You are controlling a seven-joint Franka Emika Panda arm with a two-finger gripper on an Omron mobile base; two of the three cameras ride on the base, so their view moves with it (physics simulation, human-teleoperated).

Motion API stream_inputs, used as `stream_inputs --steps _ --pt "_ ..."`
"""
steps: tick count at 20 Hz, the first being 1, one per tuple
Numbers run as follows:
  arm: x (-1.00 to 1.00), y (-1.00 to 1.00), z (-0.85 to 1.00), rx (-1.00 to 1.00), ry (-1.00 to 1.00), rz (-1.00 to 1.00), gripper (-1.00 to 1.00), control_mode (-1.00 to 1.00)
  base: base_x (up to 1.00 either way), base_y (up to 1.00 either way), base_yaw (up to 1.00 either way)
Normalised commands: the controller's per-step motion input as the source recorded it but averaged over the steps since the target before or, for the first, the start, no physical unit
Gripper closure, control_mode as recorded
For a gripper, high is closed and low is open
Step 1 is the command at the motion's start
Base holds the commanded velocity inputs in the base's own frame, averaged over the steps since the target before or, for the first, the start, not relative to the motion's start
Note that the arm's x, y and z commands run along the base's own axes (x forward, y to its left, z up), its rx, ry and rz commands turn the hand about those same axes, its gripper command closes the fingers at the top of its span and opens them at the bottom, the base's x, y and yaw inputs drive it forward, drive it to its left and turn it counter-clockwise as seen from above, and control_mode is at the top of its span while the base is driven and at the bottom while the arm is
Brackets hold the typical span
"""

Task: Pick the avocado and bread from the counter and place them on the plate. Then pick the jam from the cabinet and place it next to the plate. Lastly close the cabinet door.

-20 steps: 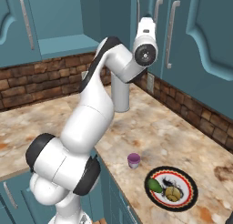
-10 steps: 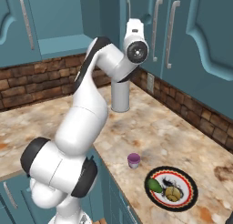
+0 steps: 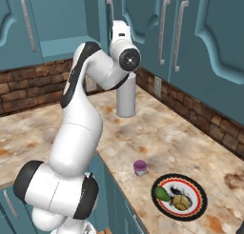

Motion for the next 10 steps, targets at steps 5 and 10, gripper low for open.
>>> stream_inputs --steps 5,10 --pt "-0.06 0.94 -0.02 -0.02 -0.05 0.21 -1.0 -1.0 0.0 0.0 0.0" --pt "-0.03 0.91 -0.04 -0.02 -0.06 0.21 -1.0 -1.0 0.0 0.0 0.0"
